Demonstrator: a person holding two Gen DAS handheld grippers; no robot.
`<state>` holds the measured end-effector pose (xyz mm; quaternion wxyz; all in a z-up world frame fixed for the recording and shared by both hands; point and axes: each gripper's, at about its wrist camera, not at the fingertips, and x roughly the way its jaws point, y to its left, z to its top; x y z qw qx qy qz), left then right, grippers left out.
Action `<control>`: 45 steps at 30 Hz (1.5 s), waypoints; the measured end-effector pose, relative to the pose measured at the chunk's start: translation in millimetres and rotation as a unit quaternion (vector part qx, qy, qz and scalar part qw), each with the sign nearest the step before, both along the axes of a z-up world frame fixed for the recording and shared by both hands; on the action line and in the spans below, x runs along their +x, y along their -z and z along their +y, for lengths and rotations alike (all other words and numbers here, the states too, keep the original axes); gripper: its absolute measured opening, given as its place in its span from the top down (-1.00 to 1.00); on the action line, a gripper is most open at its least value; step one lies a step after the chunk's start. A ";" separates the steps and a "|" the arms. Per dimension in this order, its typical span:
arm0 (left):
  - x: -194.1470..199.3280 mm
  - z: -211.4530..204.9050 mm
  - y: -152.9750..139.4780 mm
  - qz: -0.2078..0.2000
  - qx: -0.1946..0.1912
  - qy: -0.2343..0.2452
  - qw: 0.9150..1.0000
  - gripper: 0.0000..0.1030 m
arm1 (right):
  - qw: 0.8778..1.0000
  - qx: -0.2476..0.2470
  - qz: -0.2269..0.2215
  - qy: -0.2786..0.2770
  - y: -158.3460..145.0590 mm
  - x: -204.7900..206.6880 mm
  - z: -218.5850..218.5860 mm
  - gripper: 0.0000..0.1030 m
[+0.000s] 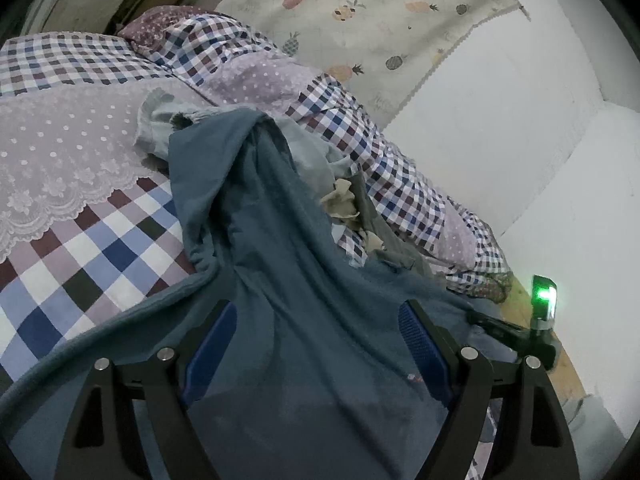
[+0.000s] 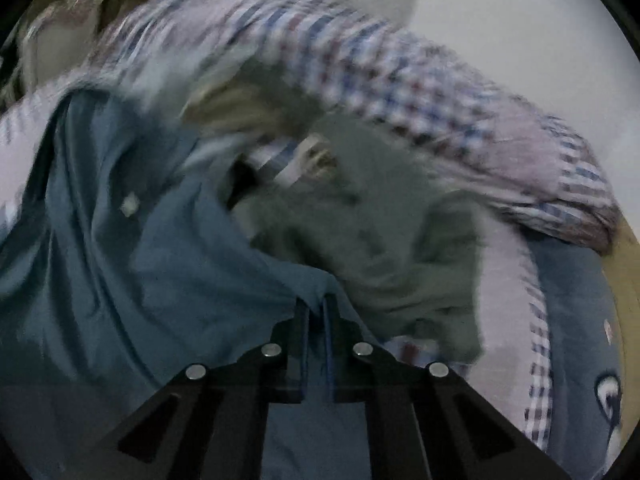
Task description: Fold clothes
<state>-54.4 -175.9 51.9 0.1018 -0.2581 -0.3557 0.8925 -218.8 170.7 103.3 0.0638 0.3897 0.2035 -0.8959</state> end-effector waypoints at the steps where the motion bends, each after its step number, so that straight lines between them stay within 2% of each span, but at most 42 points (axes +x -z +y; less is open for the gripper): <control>1: 0.2 -0.1 -0.2 0.000 0.001 0.001 1.000 -0.68 | 1.000 -0.012 0.011 0.025 -6.6 -0.2 11.4 0.92; 2: 0.3 0.1 -0.2 0.000 0.002 0.001 1.000 -0.68 | 0.998 -0.025 0.005 0.054 -7.9 -4.5 24.8 0.91; 3: 0.4 0.3 -0.2 0.000 0.002 0.002 1.000 -0.68 | 0.996 -0.032 -0.025 0.081 0.6 -12.3 38.5 0.91; 6: 0.9 2.1 -1.8 0.002 0.000 0.004 1.000 -0.68 | 0.990 -0.014 -0.102 0.100 33.6 -27.6 55.0 0.84; 8: 0.7 2.5 -1.8 0.002 0.001 0.003 1.000 -0.68 | 0.986 -0.011 -0.131 0.106 38.7 -27.0 60.4 0.79; 10: 0.2 2.1 -0.8 0.000 0.004 0.003 1.000 -0.68 | 0.986 0.001 -0.127 0.105 29.0 -22.5 59.8 0.72; 12: -0.3 1.6 0.3 -0.002 0.008 0.002 1.000 -0.68 | 0.991 -0.010 -0.095 0.089 4.6 -20.2 54.1 0.51; 14: -0.8 1.2 1.2 -0.004 0.011 0.001 1.000 -0.68 | 0.995 -0.039 -0.071 0.059 -14.8 -19.9 44.0 0.13; 15: -0.9 1.3 1.4 -0.004 0.012 0.001 1.000 -0.68 | 0.996 -0.053 -0.068 0.039 -21.5 -21.5 35.2 0.11; 18: -1.0 1.7 1.3 -0.005 0.011 0.002 1.000 -0.68 | 0.994 -0.082 -0.067 -0.008 -31.0 -29.9 9.6 0.10; 23: -2.1 -0.5 2.2 -0.006 0.014 0.001 1.000 -0.68 | 0.991 -0.089 -0.095 0.007 -0.7 -67.5 -9.7 0.12; 33: -5.1 0.2 5.1 -0.015 0.013 0.008 1.000 -0.68 | 0.994 -0.025 -0.053 -0.096 47.6 -37.8 -43.4 0.15; 38: -5.6 2.8 6.7 -0.018 0.012 0.010 1.000 -0.68 | 0.990 -0.001 -0.034 -0.140 40.1 -17.6 -47.1 0.15; 43: -5.7 3.4 7.4 -0.018 0.011 0.008 1.000 -0.68 | 0.988 -0.040 -0.033 -0.147 14.0 -26.9 -36.1 0.15; 45: -6.0 3.4 7.7 -0.019 0.010 0.008 1.000 -0.68 | 0.988 -0.062 -0.042 -0.136 13.7 -36.7 -31.8 0.15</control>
